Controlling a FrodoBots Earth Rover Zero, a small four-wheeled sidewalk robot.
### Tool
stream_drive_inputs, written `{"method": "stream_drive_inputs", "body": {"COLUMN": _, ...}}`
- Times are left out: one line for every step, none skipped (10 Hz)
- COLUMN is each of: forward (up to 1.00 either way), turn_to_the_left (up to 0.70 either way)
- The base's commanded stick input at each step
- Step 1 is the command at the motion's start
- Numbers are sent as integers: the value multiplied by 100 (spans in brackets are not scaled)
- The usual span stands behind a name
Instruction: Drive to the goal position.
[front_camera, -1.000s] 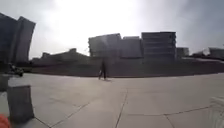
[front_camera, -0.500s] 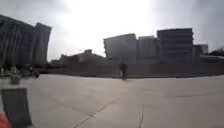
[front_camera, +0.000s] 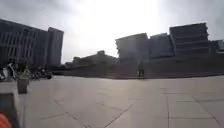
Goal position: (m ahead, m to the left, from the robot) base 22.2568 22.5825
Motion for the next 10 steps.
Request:
{"method": "stream_drive_inputs", "body": {"forward": 100, "turn_to_the_left": 0}}
{"method": "stream_drive_inputs", "body": {"forward": 100, "turn_to_the_left": 0}}
{"method": "stream_drive_inputs", "body": {"forward": 100, "turn_to_the_left": 0}}
{"method": "stream_drive_inputs", "body": {"forward": 100, "turn_to_the_left": 0}}
{"method": "stream_drive_inputs", "body": {"forward": 100, "turn_to_the_left": 1}}
{"method": "stream_drive_inputs", "body": {"forward": 100, "turn_to_the_left": 20}}
{"method": "stream_drive_inputs", "body": {"forward": 100, "turn_to_the_left": 39}}
{"method": "stream_drive_inputs", "body": {"forward": 100, "turn_to_the_left": 40}}
{"method": "stream_drive_inputs", "body": {"forward": 100, "turn_to_the_left": 40}}
{"method": "stream_drive_inputs", "body": {"forward": 100, "turn_to_the_left": 40}}
